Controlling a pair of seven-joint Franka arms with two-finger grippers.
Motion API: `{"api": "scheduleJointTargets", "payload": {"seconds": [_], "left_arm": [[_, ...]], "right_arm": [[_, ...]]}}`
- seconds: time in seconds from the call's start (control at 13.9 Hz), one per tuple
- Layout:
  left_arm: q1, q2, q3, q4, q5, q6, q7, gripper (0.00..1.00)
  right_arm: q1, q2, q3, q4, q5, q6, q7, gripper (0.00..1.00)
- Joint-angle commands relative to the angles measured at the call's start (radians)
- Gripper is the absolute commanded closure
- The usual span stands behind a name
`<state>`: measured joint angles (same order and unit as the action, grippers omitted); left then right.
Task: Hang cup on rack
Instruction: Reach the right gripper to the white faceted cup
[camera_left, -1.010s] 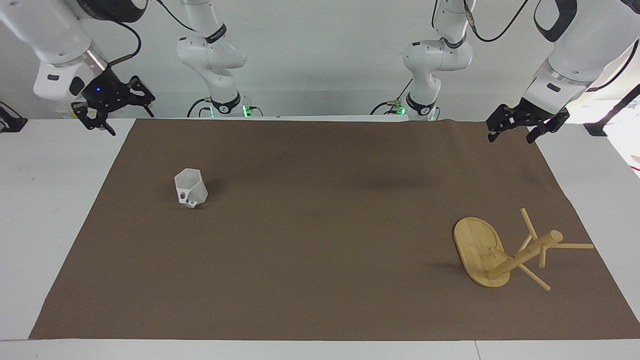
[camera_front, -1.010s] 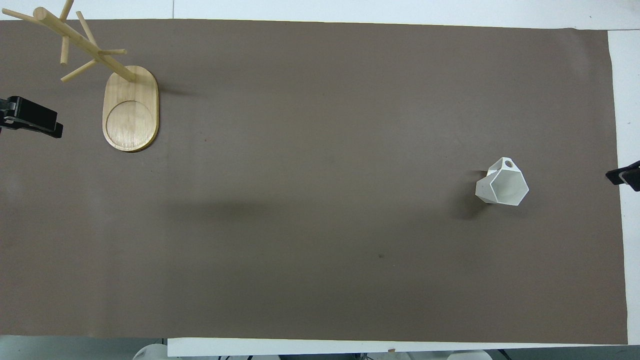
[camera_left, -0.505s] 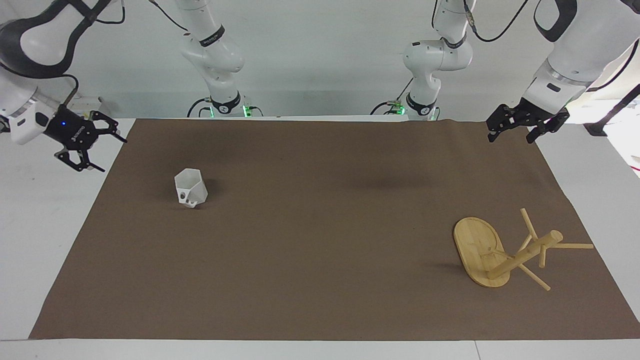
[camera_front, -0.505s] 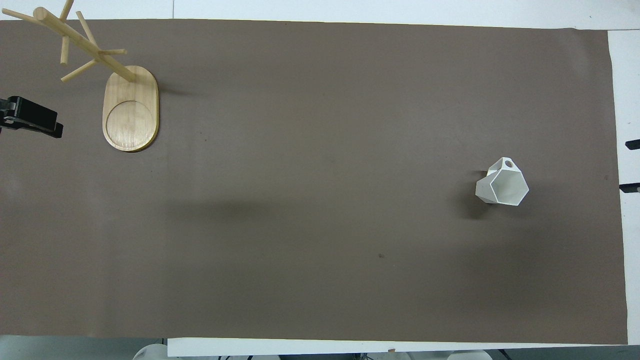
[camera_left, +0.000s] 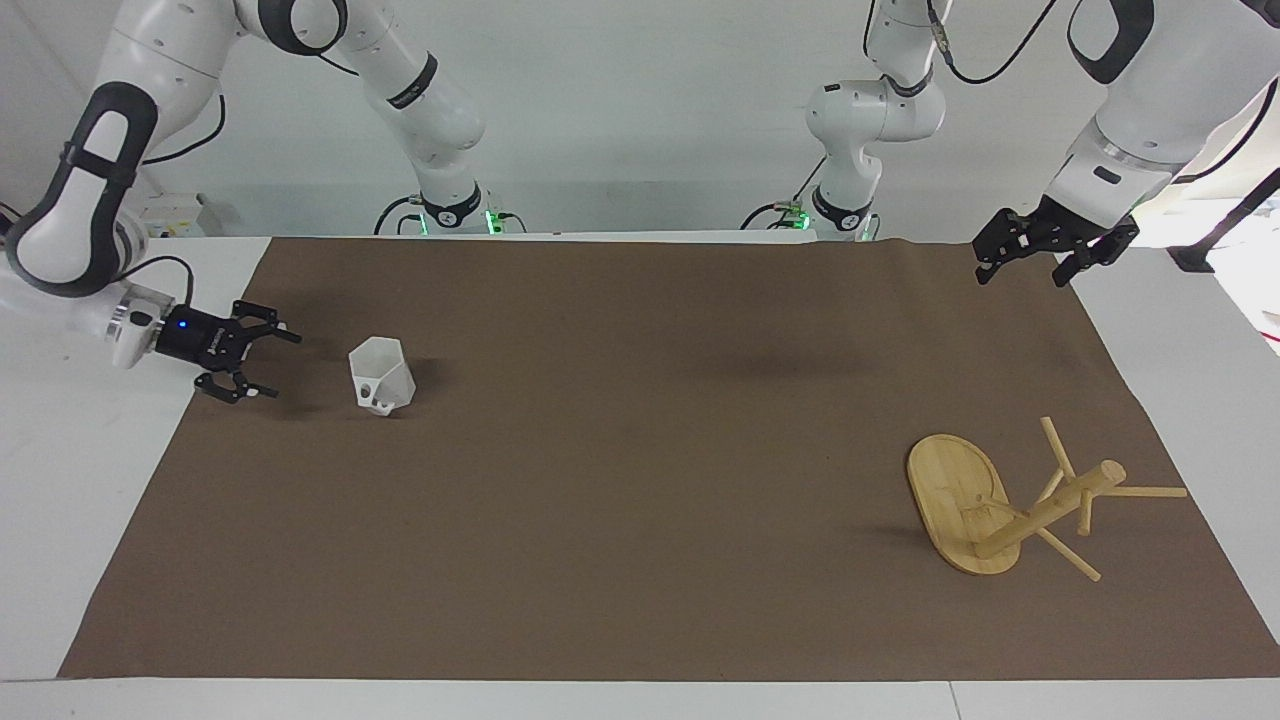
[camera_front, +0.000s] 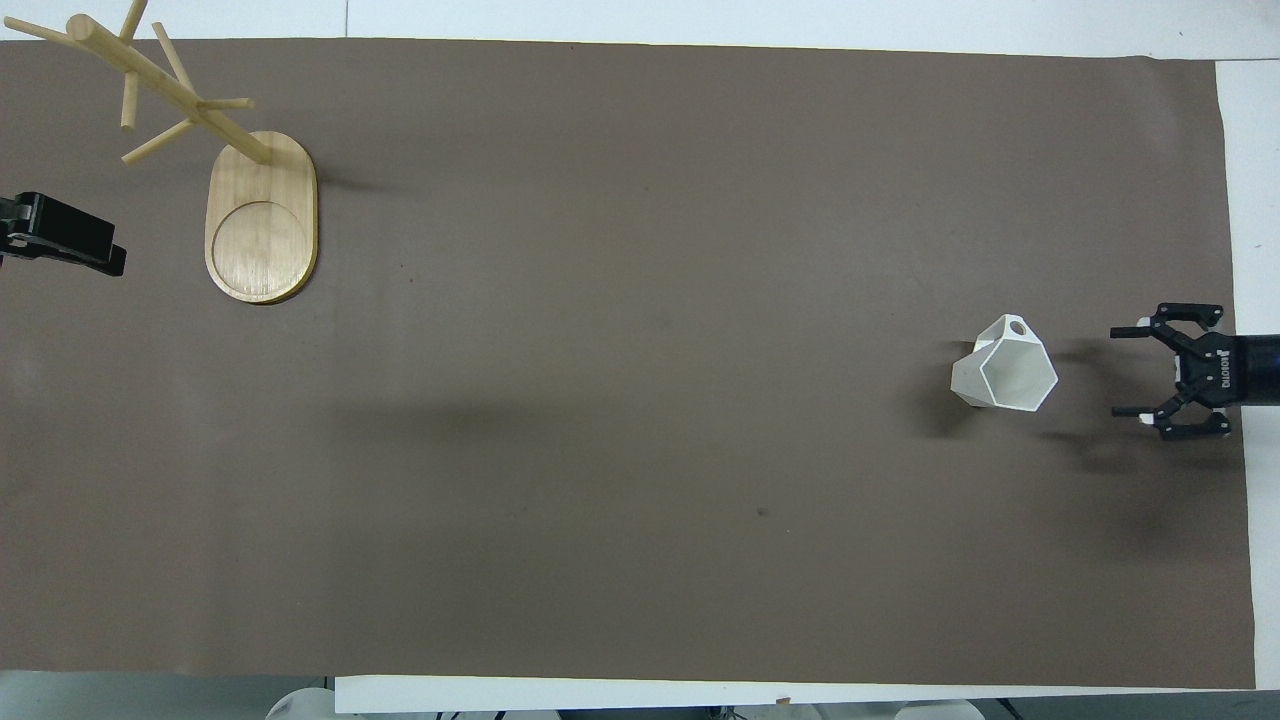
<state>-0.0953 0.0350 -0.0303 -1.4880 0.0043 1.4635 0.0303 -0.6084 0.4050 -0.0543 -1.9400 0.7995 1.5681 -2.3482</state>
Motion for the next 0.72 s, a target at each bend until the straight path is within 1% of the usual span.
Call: {"api": "scheduleJointTargets", "payload": {"seconds": [0.0, 0.14, 0.22, 0.43, 0.65], "left_arm": [[0.011, -0.029, -0.002, -0.037, -0.013, 0.018, 0.017, 0.0], [0.011, -0.029, -0.002, -0.038, -0.013, 0.018, 0.017, 0.0], [0.011, -0.029, -0.002, -0.038, -0.013, 0.018, 0.017, 0.0], [0.011, -0.029, -0.002, -0.037, -0.013, 0.018, 0.017, 0.0], [0.011, -0.029, -0.002, -0.037, -0.013, 0.018, 0.017, 0.0]], "right_arm": [[0.001, -0.061, 0.014, -0.126, 0.082, -0.008, -0.052, 0.0], [0.018, -0.087, 0.014, -0.23, 0.133, 0.004, -0.106, 0.0], [0.019, -0.095, 0.014, -0.244, 0.148, 0.004, -0.126, 0.0], [0.032, -0.095, 0.016, -0.243, 0.155, 0.019, -0.128, 0.0], [0.074, -0.095, 0.016, -0.244, 0.205, 0.041, -0.128, 0.0]]}}
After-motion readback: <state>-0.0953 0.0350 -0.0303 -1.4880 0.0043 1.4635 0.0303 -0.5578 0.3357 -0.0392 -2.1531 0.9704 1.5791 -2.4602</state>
